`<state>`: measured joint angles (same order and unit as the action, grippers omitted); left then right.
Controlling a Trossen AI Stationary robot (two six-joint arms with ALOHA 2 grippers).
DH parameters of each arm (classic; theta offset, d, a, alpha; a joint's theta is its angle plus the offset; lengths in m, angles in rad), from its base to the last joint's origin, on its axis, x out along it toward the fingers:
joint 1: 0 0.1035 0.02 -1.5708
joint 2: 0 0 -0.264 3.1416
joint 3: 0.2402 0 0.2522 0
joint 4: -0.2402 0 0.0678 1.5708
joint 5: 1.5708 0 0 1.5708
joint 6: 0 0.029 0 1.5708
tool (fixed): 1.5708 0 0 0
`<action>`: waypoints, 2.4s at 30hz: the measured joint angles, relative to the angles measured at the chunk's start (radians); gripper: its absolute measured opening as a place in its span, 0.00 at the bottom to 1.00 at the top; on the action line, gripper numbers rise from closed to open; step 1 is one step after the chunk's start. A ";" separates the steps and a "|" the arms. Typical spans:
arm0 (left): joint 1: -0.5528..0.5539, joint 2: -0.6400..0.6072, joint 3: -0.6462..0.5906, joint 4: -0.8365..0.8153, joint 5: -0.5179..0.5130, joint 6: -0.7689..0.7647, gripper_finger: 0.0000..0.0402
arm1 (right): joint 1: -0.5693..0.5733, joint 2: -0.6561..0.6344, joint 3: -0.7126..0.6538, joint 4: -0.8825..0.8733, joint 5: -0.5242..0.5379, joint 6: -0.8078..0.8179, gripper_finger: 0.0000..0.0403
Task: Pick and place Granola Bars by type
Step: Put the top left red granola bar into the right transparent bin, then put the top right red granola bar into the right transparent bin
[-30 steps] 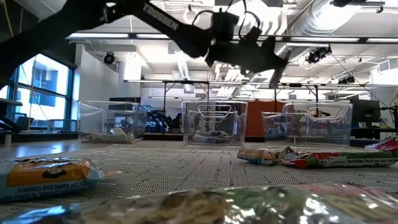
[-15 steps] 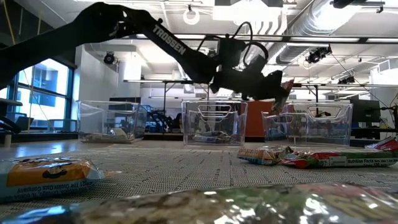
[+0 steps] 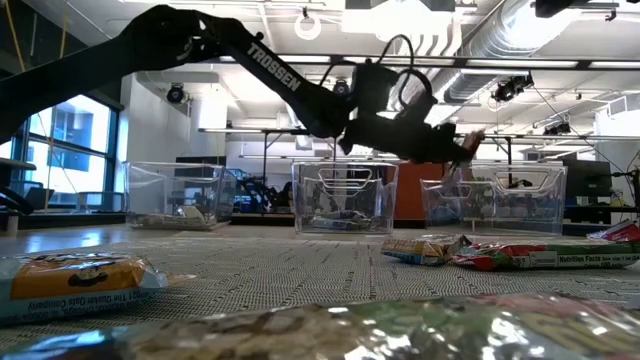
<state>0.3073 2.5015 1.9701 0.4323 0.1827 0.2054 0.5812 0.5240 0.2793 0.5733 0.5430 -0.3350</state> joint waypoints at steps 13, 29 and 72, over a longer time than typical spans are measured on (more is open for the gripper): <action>0.000 0.001 0.000 -0.015 -0.044 0.049 0.31 | 0.000 0.000 0.000 -0.039 0.000 0.020 0.33; 0.000 -0.009 0.000 -0.019 -0.102 0.044 0.54 | 0.000 0.000 0.000 -0.092 0.059 0.089 0.33; 0.045 -0.504 0.339 -1.327 -0.085 -0.111 0.54 | 0.168 0.837 0.045 -0.187 -0.396 0.610 0.42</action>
<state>0.3527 1.9980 2.3093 -0.8944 0.0975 0.0941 0.7490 1.3610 0.3244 0.3860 0.1470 0.2747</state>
